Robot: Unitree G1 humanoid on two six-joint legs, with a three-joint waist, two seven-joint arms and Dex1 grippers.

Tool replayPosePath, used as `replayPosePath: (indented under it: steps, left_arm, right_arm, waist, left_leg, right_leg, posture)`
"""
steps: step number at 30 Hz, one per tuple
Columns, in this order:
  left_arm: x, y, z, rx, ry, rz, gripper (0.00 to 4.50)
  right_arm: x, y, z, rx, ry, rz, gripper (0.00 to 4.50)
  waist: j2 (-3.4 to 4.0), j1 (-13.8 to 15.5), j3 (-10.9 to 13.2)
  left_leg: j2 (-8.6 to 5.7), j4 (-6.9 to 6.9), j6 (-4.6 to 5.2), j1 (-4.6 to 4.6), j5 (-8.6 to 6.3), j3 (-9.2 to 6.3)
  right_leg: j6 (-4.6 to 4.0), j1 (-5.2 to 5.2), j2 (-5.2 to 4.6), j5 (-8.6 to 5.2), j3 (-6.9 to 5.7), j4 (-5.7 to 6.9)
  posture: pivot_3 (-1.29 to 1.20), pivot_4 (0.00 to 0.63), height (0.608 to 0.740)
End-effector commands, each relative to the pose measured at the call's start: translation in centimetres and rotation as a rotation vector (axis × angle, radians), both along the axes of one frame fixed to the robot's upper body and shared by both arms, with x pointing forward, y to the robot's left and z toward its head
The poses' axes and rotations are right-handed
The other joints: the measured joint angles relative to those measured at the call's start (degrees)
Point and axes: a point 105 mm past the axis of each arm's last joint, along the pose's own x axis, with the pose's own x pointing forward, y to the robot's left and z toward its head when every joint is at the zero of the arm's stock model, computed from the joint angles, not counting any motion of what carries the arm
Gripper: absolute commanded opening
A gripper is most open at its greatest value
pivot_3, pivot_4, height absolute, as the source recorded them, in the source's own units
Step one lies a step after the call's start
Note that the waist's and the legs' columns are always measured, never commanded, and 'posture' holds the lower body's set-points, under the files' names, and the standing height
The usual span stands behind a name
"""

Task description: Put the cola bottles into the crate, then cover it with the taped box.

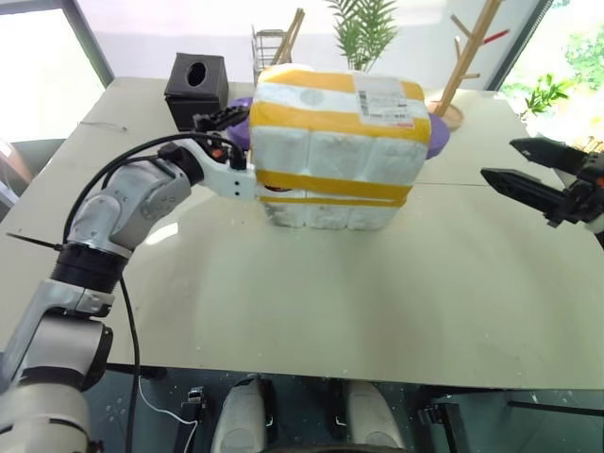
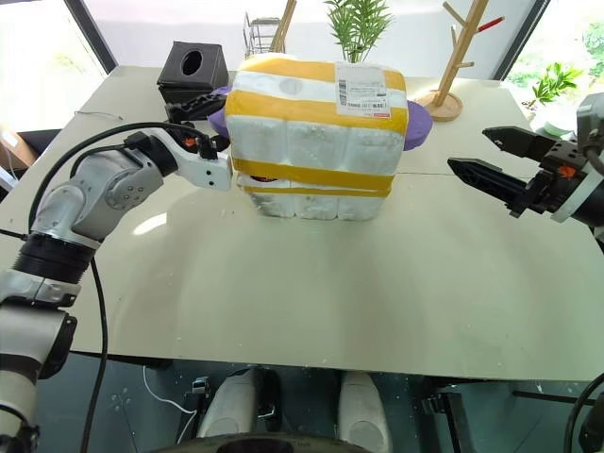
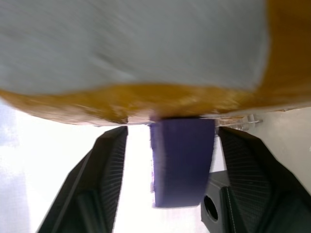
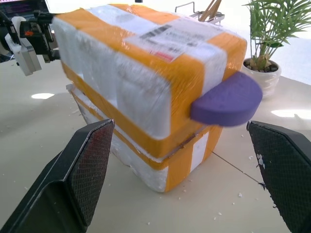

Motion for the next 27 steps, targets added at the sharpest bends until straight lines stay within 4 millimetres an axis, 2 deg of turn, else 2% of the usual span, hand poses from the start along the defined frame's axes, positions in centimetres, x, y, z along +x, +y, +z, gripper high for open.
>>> replayPosePath:
  steps: [1, 3, 6, 8, 12, 14, 16, 18, 20, 21, 27]
  left_arm:
    - [-1.1, 0.5, 1.5, -0.008, -0.016, -0.026, 4.46]
    - [-1.5, 0.9, 1.5, -0.023, 0.004, -0.03, 4.46]
    - [-3.0, 2.6, 0.3, -0.18, 0.211, -0.049, 4.46]
    - [-4.5, 4.1, -0.4, -0.338, 0.397, -0.052, 4.46]
    - [-7.2, 7.3, -0.7, -0.827, 0.856, -0.047, 4.46]
    - [-9.5, 7.7, 0.4, -0.906, 1.006, -0.152, 4.46]
    - [-10.1, 9.1, 2.2, -1.083, 1.124, -0.16, 4.46]
    - [-11.3, 10.4, 5.2, -1.231, 1.263, -0.246, 4.46]
    - [-12.4, 11.3, 7.3, -1.248, 1.309, -0.303, 4.46]
    - [-12.5, 11.7, 7.6, -1.235, 1.31, -0.276, 4.46]
    - [-12.9, 12.6, 6.6, -1.097, 1.377, -0.134, 4.46]
  right_arm:
    - [-0.6, 0.3, 0.9, -0.039, -0.042, 0.031, 4.5]
    - [-0.6, 0.3, 0.9, -0.042, -0.043, 0.035, 4.5]
    - [-0.6, 0.1, 1.0, -0.059, -0.048, 0.03, 4.5]
    - [-0.6, -0.1, 1.0, -0.062, -0.047, 0.029, 4.5]
    - [-0.3, -0.2, 0.8, -0.07, -0.044, 0.033, 4.5]
    - [-0.1, -0.2, 0.8, -0.071, -0.043, 0.039, 4.5]
    - [0.2, -0.1, 0.7, -0.077, -0.038, 0.051, 4.5]
    - [0.4, 0.1, 0.6, -0.089, -0.028, 0.078, 4.5]
    - [0.6, 0.3, 0.7, -0.1, -0.022, 0.106, 4.5]
    - [0.8, 0.4, 0.8, -0.103, -0.021, 0.116, 4.5]
    - [1.7, 0.9, 1.0, -0.118, -0.004, 0.164, 4.5]
  waist:
    - [0.0, -0.1, 0.0]
    - [0.01, -0.1, 0.0]
    - [0.01, -0.4, 0.0]
    - [0.04, -0.8, 0.0]
    - [0.02, -1.2, 0.0]
    - [0.0, -1.6, 0.0]
    - [0.01, -1.5, 0.0]
    - [-0.02, -1.3, 0.0]
    - [-0.02, -1.6, 0.0]
    - [0.05, -1.6, 0.0]
    - [0.15, -1.6, 0.0]
  left_leg:
    - [0.0, 0.0, 0.0, 0.01, 0.0, 0.0]
    - [0.02, -0.01, 0.0, 0.02, 0.0, -0.02]
    - [0.04, -0.01, 0.0, 0.03, 0.0, 0.0]
    - [0.09, -0.03, 0.0, 0.05, 0.0, 0.03]
    - [0.11, -0.01, -0.02, 0.03, 0.01, -0.07]
    - [0.1, 0.0, -0.04, 0.02, 0.02, -0.23]
    - [0.08, -0.01, -0.04, 0.05, 0.02, -0.31]
    - [0.06, -0.01, -0.09, 0.05, 0.05, -0.45]
    - [0.03, -0.02, -0.12, 0.04, 0.06, -0.49]
    - [0.02, -0.02, -0.11, 0.03, 0.06, -0.49]
    - [-0.02, -0.14, -0.12, 0.2, 0.05, -0.38]
  right_leg:
    - [0.0, 0.0, 0.01, 0.0, 0.0, 0.0]
    - [0.0, -0.01, 0.02, 0.0, 0.0, 0.01]
    - [0.0, -0.01, 0.02, 0.0, 0.0, 0.01]
    - [-0.01, -0.03, 0.02, -0.01, 0.01, 0.03]
    - [0.01, 0.01, 0.03, -0.03, -0.02, 0.04]
    - [0.03, 0.01, 0.02, -0.04, -0.03, 0.04]
    - [0.04, 0.03, 0.02, -0.05, -0.03, 0.03]
    - [0.06, 0.1, 0.03, -0.08, -0.12, 0.04]
    - [0.07, 0.1, 0.02, -0.08, -0.15, 0.03]
    - [0.07, 0.09, 0.03, -0.08, -0.15, 0.02]
    - [-0.05, 0.14, 0.02, -0.2, -0.14, 0.04]
  posture:
    - [0.0, 0.15, 0.74]
    - [0.0, 0.15, 0.74]
    - [0.0, 0.15, 0.74]
    - [0.0, 0.15, 0.74]
    - [0.0, 0.15, 0.74]
    - [0.0, 0.15, 0.74]
    - [0.0, 0.15, 0.74]
    - [0.0, 0.15, 0.74]
    - [0.0, 0.15, 0.74]
    - [0.0, 0.15, 0.74]
    - [0.0, 0.15, 0.74]
